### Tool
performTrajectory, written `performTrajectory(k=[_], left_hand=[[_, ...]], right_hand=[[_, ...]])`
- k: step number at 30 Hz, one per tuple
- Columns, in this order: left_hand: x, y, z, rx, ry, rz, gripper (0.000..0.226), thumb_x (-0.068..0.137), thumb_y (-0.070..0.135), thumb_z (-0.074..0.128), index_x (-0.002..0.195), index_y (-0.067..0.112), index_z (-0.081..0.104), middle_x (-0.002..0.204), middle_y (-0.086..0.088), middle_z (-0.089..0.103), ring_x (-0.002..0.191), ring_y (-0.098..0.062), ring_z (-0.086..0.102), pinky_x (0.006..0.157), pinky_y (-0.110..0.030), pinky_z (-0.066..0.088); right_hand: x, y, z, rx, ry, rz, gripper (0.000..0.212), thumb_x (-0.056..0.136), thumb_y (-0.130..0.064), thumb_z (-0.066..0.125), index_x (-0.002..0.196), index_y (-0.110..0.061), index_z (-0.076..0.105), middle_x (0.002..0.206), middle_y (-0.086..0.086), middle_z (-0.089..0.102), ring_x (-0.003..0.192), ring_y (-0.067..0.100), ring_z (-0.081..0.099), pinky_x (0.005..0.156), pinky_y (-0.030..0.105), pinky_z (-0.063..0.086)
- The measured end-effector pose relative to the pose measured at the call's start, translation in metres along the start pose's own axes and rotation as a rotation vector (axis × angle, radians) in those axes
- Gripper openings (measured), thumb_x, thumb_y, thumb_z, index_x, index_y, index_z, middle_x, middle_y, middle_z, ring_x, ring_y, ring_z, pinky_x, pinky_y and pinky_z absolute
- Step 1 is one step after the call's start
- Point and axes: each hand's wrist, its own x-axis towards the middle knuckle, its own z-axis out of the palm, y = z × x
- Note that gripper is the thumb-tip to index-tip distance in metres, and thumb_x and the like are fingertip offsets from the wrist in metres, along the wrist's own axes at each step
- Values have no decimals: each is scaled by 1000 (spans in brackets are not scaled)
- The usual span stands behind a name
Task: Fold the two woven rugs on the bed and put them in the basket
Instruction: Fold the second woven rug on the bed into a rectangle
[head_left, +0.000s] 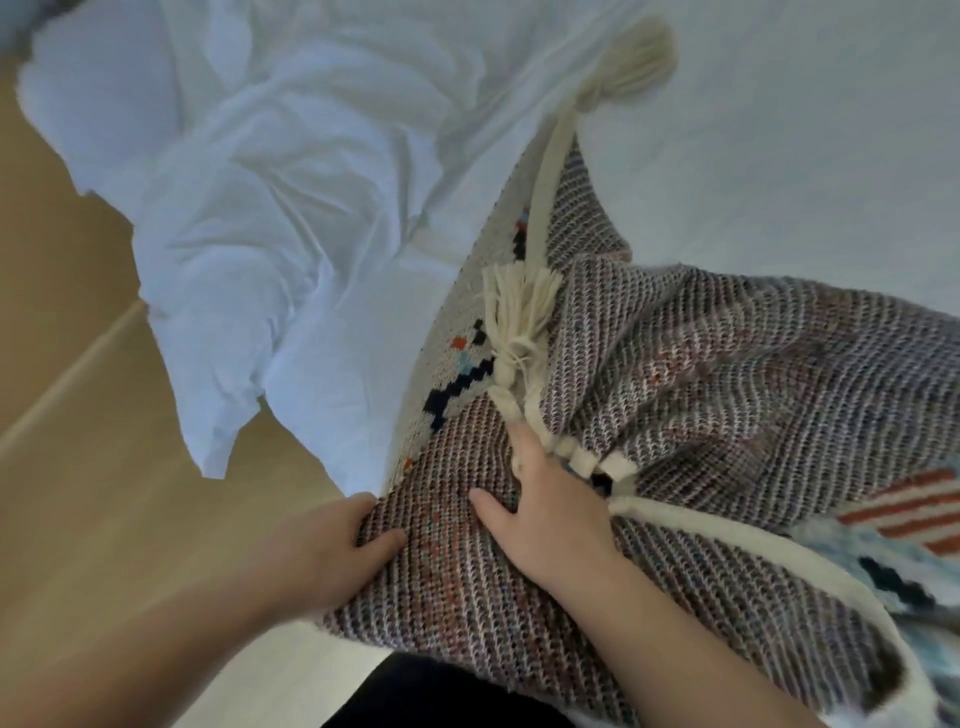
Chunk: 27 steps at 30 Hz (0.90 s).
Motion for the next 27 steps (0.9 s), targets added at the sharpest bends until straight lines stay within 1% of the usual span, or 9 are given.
performTrajectory(k=[5, 7, 9, 11, 13, 16, 20, 23, 27], left_hand=[[29, 25, -46, -46, 266, 121, 60, 93, 67, 37, 144, 36, 27, 132, 9, 57, 105, -13, 59, 91, -33, 48], [53, 38, -67, -140, 395, 246, 64, 96, 60, 41, 151, 36, 20, 144, 10, 46, 122, -14, 53, 98, -34, 45], [78, 52, -84, -136, 407, 373, 56, 99, 52, 43, 150, 35, 28, 144, 10, 46, 127, -16, 50, 100, -34, 43], [98, 59, -97, -145, 328, 496, 43, 100, 49, 42, 141, 35, 42, 134, 10, 56, 120, -16, 55, 97, -35, 46], [111, 63, -107, -290, 217, 547, 42, 101, 52, 39, 139, 37, 44, 129, 14, 60, 115, -11, 58, 96, -31, 47], [128, 65, -125, -684, 66, 537, 29, 100, 47, 49, 129, 43, 46, 115, 19, 63, 100, 1, 61, 86, -18, 45], [143, 84, -152, -1042, 64, 590, 45, 89, -1, 66, 114, 35, 57, 89, 4, 75, 88, -18, 70, 80, -31, 53], [159, 112, -177, -1083, 199, 642, 44, 87, -5, 63, 101, 36, 61, 82, 3, 72, 76, -8, 66, 74, -23, 52], [185, 155, -210, -1049, 334, 664, 45, 85, -8, 59, 91, 37, 62, 88, 10, 69, 69, 5, 62, 71, -12, 48]], right_hand=[[27, -27, -18, 343, 34, 197, 94, 93, -52, 60, 157, -33, -5, 157, -6, 35, 138, 18, 41, 104, 35, 40], [48, -39, -19, 464, 78, 279, 93, 92, -45, 64, 158, -30, 0, 153, -6, 40, 136, 18, 43, 98, 31, 40], [69, -45, -20, 537, 128, 350, 73, 93, -37, 65, 154, -25, 27, 137, -8, 55, 123, 16, 54, 88, 27, 42], [90, -51, -27, 508, 190, 334, 28, 96, -32, 61, 123, -24, 64, 101, -11, 66, 89, 10, 61, 73, 27, 46], [104, -54, -40, 489, 273, 274, 13, 98, -28, 58, 93, -28, 70, 73, -14, 58, 64, -1, 51, 58, 20, 38], [123, -68, -65, 533, 341, 236, 15, 99, -26, 58, 88, -26, 69, 66, -15, 56, 59, -6, 52, 54, 10, 38], [142, -73, -94, 541, 517, 212, 11, 98, -28, 59, 98, -28, 70, 87, -13, 69, 79, -4, 61, 69, 9, 44], [159, -72, -118, 539, 505, 248, 13, 97, -42, 58, 101, -34, 68, 94, -17, 70, 88, -4, 63, 91, 25, 49], [188, -59, -154, 45, 487, 335, 36, 96, -61, 44, 95, -36, 70, 107, -16, 64, 113, 10, 52, 106, 41, 19]])
